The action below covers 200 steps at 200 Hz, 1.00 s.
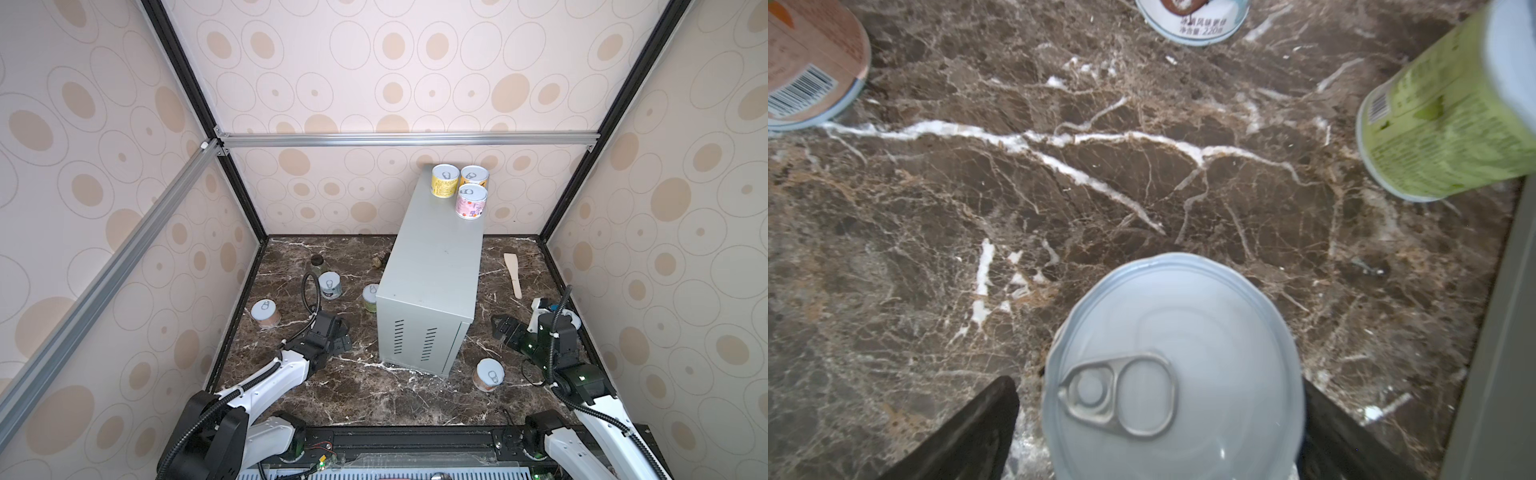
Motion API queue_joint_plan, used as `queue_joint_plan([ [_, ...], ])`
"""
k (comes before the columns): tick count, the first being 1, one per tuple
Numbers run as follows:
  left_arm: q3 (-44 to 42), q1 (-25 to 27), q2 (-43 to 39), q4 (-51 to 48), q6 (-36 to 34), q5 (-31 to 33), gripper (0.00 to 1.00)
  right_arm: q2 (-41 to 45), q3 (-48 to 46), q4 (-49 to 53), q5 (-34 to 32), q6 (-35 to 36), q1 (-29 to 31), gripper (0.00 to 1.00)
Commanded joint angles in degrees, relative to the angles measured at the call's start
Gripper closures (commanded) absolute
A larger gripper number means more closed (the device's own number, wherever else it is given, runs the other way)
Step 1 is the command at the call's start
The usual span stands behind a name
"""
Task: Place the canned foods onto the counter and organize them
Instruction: 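Lower the right gripper toward the green can while the left gripper grasps a white-lidded can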
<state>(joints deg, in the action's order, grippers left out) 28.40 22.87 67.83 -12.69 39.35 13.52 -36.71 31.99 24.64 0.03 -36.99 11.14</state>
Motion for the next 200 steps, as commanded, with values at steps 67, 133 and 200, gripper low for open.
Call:
queue_joint_plan([
  [67, -1.1, -0.1, 4.5, 4.0, 2.1, 3.8, 0.03, -5.6, -0.1, -5.4, 6.2, 0.8, -2.2, 0.01],
  [133, -1.1, 0.0, 4.6, 4.3, 1.8, 4.4, 0.13, -4.7, -0.2, -4.6, 6.7, 1.2, -2.5, 0.01],
  [200, -1.5, 0.2, -0.3, 2.6, 2.8, 3.8, 0.26, -1.8, -0.5, -2.4, 7.1, 1.7, -2.9, 0.01],
])
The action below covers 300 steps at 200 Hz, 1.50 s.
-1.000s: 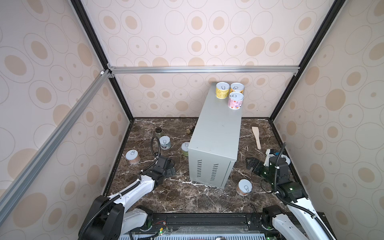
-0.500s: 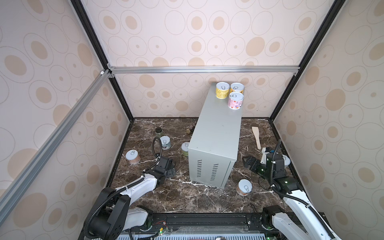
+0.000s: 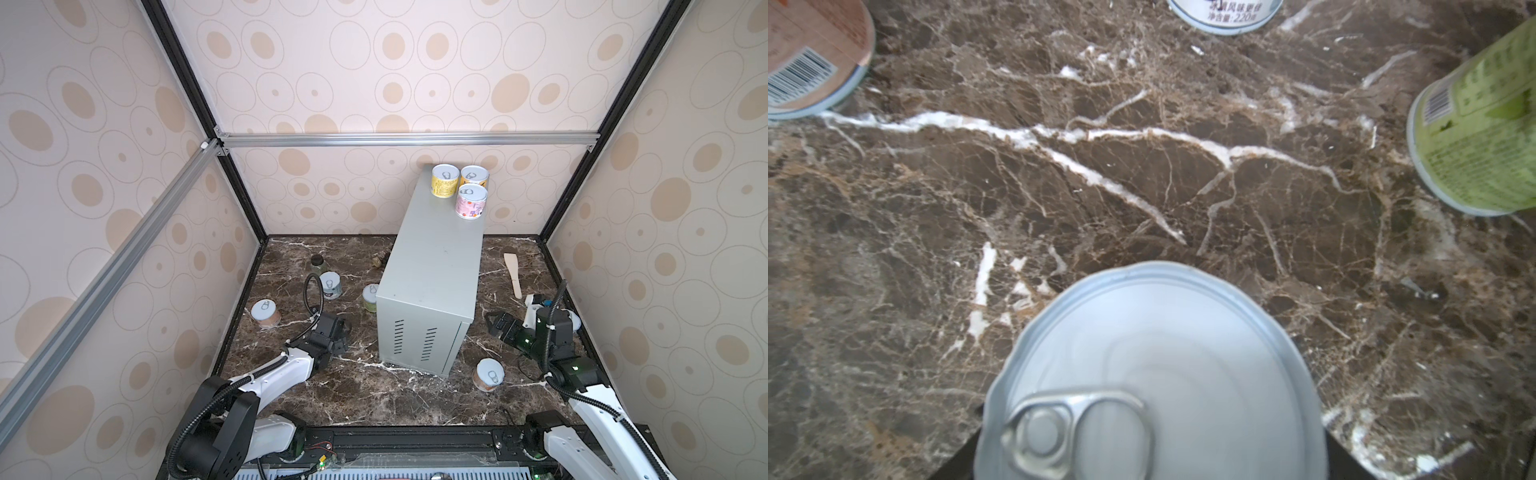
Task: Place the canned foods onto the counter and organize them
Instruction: 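Lower the right gripper toward the green can while the left gripper grasps a white-lidded can, then lift the white-lidded can with the left gripper up toward the box top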
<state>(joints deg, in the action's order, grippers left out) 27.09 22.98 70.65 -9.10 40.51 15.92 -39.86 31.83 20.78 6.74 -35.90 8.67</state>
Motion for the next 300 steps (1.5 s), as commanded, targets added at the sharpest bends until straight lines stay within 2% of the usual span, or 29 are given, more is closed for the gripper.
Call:
queue_joint_plan([
  [1, -0.2, 0.1, -3.2, -1.0, 1.7, 1.5, 0.26, 1.4, -0.4, 1.6, 0.4, 0.6, -0.5, 0.01],
  [42, 0.5, 0.1, -8.5, -4.6, 1.9, 1.5, 0.33, 3.2, -0.5, 3.2, 0.8, 0.8, -0.4, 0.02],
  [114, 3.5, 0.1, -20.7, -12.4, 1.2, -1.0, 0.33, 5.8, 1.1, 6.9, 2.2, 0.5, -0.5, 0.01],
  [168, 8.3, 0.1, -27.2, -17.8, -1.3, -5.3, 0.33, 6.8, 1.5, 8.4, 3.9, -0.5, -0.5, 0.01],
  [195, 11.4, 0.2, -26.4, -19.6, -3.6, -9.0, 0.33, 6.5, 1.9, 8.5, 5.0, -1.0, -0.5, 0.01],
  [300, 29.1, 0.2, -22.2, -29.6, -14.3, -10.0, 0.34, 1.0, 6.5, 10.6, 12.3, 4.3, -0.5, 0.01],
])
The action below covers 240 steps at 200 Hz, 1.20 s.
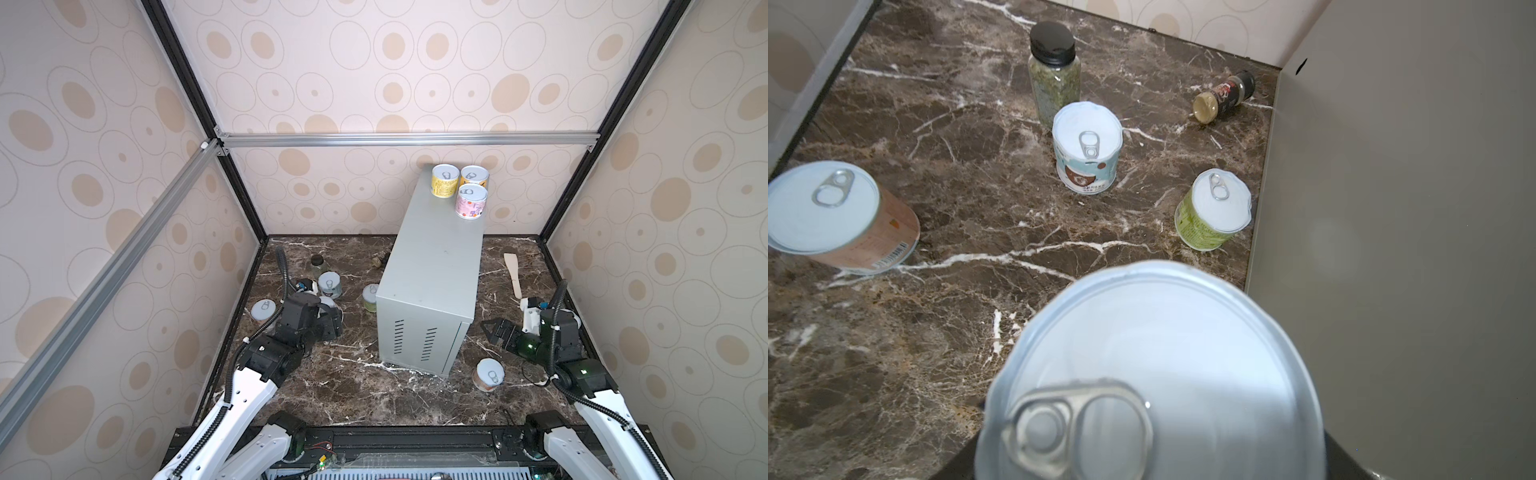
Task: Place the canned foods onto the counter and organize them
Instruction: 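Lift the white-lidded can with the left gripper up toward the box top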
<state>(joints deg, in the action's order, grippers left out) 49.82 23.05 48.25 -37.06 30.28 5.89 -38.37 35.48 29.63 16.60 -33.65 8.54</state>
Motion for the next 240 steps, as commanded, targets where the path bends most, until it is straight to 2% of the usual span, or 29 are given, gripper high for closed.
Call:
queue_joint_plan([
  [1, 6.5, 0.1, 0.3, -1.8, -4.1, 0.1, 0.34, -0.5, 2.9, 1.8, 2.5, 2.2, -0.4, 0.01],
  [53, 17.4, 0.1, 5.0, -3.3, -5.8, -1.5, 0.36, -1.1, 3.7, 2.9, 3.1, 3.7, -0.3, 0.01],
  [138, 41.7, 1.5, 18.4, -10.9, -13.1, -7.1, 0.35, -2.1, 3.7, 2.4, 4.5, 4.8, -0.4, 0.01],
  [219, 60.0, 13.1, 30.1, -13.6, -12.8, -3.1, 0.36, -1.4, 3.0, 1.8, 4.7, 5.0, -0.4, 0.01],
  [240, 65.5, 16.6, 34.0, -16.4, -13.7, 0.4, 0.36, -0.7, 2.6, 2.1, 4.7, 5.2, -0.4, 0.01],
])
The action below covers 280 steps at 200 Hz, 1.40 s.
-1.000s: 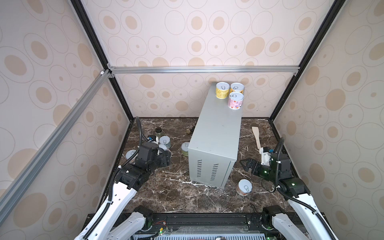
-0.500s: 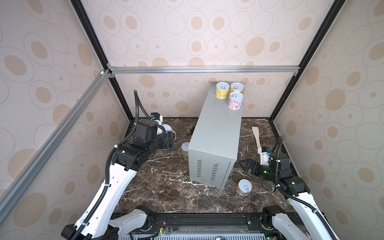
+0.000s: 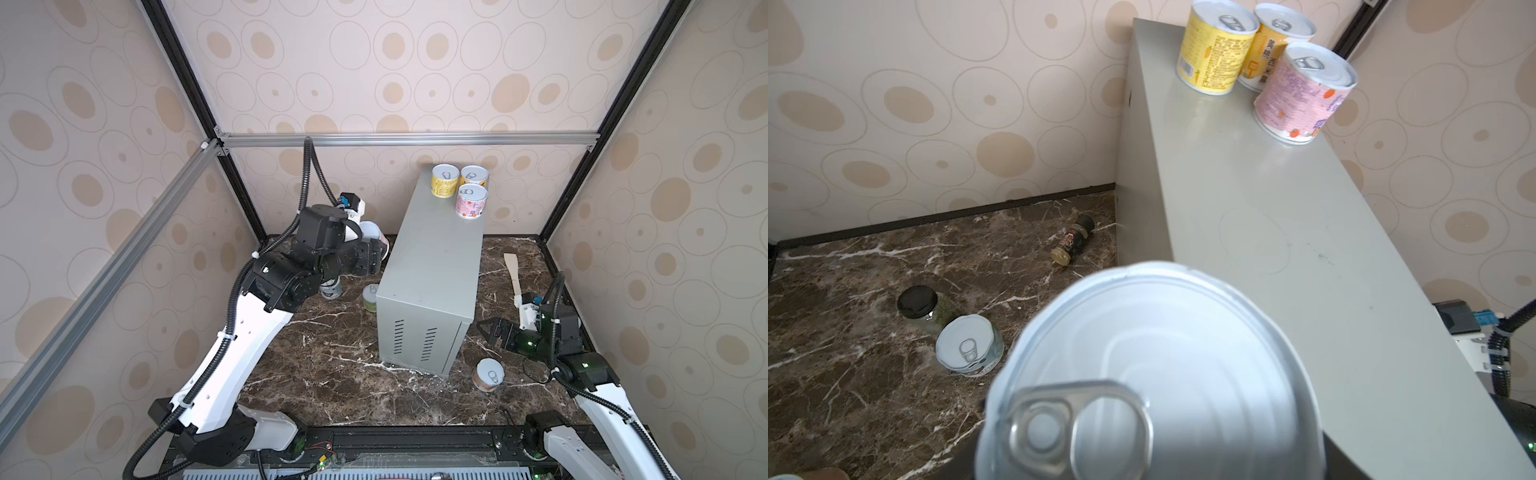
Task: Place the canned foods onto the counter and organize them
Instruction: 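Lift the white-lidded can with the left gripper up toward the box top, then lower the held can onto the box top beside the pink-labelled can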
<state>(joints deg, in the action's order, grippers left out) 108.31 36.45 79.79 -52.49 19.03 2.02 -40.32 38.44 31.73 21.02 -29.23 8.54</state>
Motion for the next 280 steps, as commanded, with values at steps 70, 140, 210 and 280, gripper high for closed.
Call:
queue_joint_plan([
  [70, 16.2, 10.2, 11.0, -4.5, -3.9, 9.3, 0.35, 3.1, -1.2, 0.5, 0.1, 0.8, -0.3, 0.01],
  [140, 19.7, 11.9, 16.4, -4.6, -4.2, 7.8, 0.29, 3.9, -2.4, 0.4, 0.5, 0.7, -0.4, 0.01],
  [210, 22.1, 12.9, 19.2, -4.4, -4.8, 8.0, 0.14, 4.5, -2.7, 0.2, 0.6, 0.5, -0.3, 0.01],
  [280, 18.7, 13.1, 12.4, -0.2, -6.2, 6.7, 0.01, 5.2, -1.0, 2.1, 0.6, 0.1, -0.3, 0.01],
])
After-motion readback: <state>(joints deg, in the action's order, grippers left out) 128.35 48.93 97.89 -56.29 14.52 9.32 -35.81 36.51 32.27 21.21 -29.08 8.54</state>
